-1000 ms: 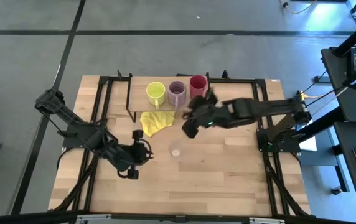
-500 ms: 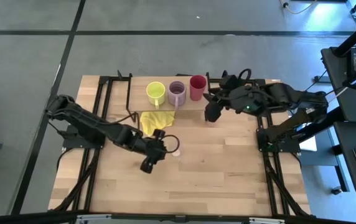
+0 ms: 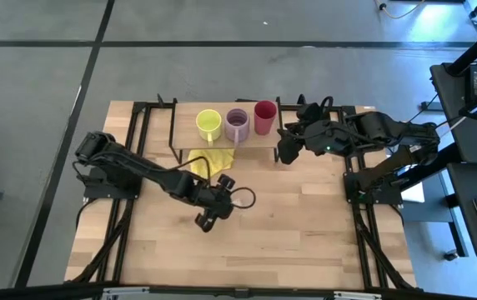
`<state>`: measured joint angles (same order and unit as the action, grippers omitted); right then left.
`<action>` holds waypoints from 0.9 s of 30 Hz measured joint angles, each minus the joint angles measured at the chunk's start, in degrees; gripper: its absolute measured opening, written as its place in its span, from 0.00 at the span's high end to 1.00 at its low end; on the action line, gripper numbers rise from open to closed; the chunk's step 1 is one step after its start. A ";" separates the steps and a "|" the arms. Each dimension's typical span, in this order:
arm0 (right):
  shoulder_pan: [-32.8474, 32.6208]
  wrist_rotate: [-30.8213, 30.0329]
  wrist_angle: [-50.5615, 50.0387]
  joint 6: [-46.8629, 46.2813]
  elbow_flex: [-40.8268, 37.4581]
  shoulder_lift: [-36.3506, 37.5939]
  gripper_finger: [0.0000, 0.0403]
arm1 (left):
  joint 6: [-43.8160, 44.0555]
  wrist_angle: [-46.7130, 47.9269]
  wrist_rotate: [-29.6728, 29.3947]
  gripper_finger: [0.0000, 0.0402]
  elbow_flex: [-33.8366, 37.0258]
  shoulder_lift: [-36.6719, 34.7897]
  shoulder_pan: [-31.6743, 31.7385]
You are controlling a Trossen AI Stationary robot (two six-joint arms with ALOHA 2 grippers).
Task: Stack small to large cups/mugs on shelf
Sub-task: Put the transparent mug on the shelf
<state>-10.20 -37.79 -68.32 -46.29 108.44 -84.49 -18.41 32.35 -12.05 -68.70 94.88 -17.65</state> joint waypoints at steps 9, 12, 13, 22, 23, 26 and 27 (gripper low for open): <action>0.00 0.35 -1.80 -1.67 0.00 0.02 0.65 | -2.60 6.43 5.78 0.57 -7.55 5.25 4.43; 0.00 0.38 -2.75 -1.72 0.00 0.02 0.65 | -3.13 8.92 8.20 0.58 -7.55 5.29 4.22; 0.00 0.38 -3.03 -1.93 0.00 0.02 0.65 | -3.13 9.16 9.03 0.58 -7.55 5.26 4.07; 0.00 0.36 -4.49 -2.68 -0.02 0.04 0.65 | -5.02 9.56 9.06 0.58 -7.51 7.13 3.65; 0.00 0.30 -4.49 -2.67 -0.02 0.05 0.65 | -5.34 9.91 9.49 0.58 -7.45 7.68 3.68; 0.00 0.01 -4.80 -2.74 -0.02 0.07 0.65 | -6.48 9.52 9.65 0.58 -7.44 8.98 3.65; 0.00 -0.03 -5.03 -2.86 -0.02 0.07 0.65 | -6.72 9.33 9.61 0.58 -7.46 9.38 3.60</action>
<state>-10.20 -37.82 -73.35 -49.16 108.42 -84.42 -25.13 41.68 -2.44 -76.16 104.26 -14.04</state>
